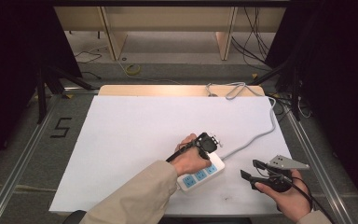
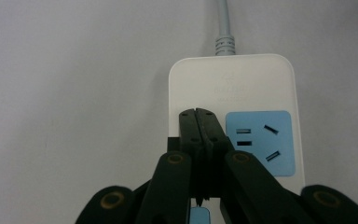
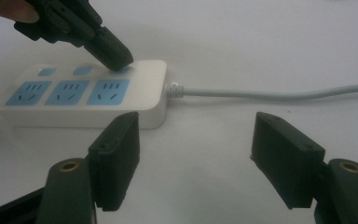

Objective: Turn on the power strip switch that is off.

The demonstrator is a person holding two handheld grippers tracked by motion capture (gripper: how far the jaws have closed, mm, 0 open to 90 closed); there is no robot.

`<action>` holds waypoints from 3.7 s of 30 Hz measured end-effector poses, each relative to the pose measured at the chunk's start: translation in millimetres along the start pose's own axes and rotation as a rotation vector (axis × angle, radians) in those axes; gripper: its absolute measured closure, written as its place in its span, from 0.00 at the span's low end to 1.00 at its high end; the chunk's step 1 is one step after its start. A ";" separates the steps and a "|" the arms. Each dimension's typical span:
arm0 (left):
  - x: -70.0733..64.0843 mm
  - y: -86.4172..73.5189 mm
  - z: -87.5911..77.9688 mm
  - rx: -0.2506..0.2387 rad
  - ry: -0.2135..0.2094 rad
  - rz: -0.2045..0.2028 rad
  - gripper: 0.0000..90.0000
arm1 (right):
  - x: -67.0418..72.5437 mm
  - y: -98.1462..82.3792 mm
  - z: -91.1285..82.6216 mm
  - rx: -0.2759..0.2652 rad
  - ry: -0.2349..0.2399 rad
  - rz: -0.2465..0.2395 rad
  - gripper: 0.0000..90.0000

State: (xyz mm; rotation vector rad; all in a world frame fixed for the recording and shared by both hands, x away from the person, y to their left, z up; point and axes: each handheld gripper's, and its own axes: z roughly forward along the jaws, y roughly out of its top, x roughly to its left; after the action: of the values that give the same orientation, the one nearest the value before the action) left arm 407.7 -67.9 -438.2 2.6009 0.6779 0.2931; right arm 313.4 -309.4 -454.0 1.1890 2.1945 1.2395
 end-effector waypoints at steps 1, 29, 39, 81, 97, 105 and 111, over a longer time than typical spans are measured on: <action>0.2 0.1 -0.3 0.004 0.002 0.009 1.00 | -0.1 0.0 -0.1 0.001 0.000 0.000 0.37; -0.8 -3.7 -1.3 -0.022 -0.001 0.017 1.00 | -0.8 0.3 -0.6 -0.003 -0.001 0.000 0.37; 2.0 -5.9 -2.9 -0.038 -0.024 -0.008 1.00 | -1.7 0.2 -0.9 -0.004 -0.001 0.003 0.37; 43.8 -70.5 -53.3 -0.259 0.025 -0.086 0.40 | -1.9 0.7 -0.7 -0.005 -0.003 -0.002 0.36; 58.0 -105.4 -67.2 -0.285 0.061 -0.054 0.32 | -2.2 0.9 -0.4 -0.009 -0.003 -0.003 0.36; 63.6 -117.7 -77.2 -0.329 0.047 -0.060 0.30 | -2.0 0.8 -0.1 -0.007 0.000 -0.003 0.35; 68.1 -127.9 -80.6 -0.352 0.048 -0.072 0.29 | -1.5 0.9 0.4 -0.004 0.002 -0.004 0.35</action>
State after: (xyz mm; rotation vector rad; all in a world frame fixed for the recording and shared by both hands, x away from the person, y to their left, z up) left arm 388.7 95.7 -419.6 2.2370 0.6683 0.4137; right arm 315.1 -310.2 -453.6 1.1812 2.1939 1.2436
